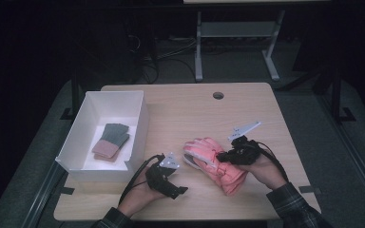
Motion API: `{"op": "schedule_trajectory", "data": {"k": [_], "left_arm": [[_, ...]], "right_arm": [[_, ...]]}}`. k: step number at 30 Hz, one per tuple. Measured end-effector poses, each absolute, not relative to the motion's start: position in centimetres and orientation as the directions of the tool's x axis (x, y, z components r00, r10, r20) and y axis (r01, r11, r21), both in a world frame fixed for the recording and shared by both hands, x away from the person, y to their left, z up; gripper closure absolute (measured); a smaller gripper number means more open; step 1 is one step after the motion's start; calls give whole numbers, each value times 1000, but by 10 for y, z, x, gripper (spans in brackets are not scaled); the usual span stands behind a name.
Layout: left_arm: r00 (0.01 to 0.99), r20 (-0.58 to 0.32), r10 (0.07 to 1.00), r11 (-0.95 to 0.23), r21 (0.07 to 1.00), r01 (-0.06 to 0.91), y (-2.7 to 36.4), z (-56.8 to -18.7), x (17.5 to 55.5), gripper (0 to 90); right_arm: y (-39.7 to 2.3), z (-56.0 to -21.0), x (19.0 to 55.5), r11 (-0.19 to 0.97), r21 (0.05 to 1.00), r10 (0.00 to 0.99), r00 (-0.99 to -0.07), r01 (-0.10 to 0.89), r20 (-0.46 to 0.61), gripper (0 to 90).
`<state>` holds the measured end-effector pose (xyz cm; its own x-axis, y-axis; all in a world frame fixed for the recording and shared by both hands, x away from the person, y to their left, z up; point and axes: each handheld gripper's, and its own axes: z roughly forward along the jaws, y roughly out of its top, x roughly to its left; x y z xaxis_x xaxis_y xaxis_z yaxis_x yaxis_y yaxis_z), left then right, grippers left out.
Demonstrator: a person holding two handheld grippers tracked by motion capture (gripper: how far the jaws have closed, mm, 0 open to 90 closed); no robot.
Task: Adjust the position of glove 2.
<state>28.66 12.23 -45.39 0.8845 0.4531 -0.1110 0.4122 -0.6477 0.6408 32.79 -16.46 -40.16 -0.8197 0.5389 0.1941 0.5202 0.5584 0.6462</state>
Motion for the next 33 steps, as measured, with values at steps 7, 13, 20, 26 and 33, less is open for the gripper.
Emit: {"op": "schedule_trajectory", "data": {"k": [7,13,20,26,33], "left_arm": [[880,-123,458,-642,639,423,123,-454,286,148],[877,-142,459,-631,643,435,124,-452,287,172],[867,-169,469,-602,657,453,124,-446,285,396],[866,-207,455,-606,641,471,123,-444,283,712],[880,-184,438,-648,614,451,103,-443,287,897]], "right_arm": [[-162,-408,329,565,638,543,-818,523,189,856],[-178,-394,327,476,715,560,-804,511,201,703],[-217,-383,329,399,776,640,-754,489,146,874],[-245,-399,329,404,746,689,-712,530,132,900],[-256,-425,324,457,694,686,-717,557,124,900]]}}
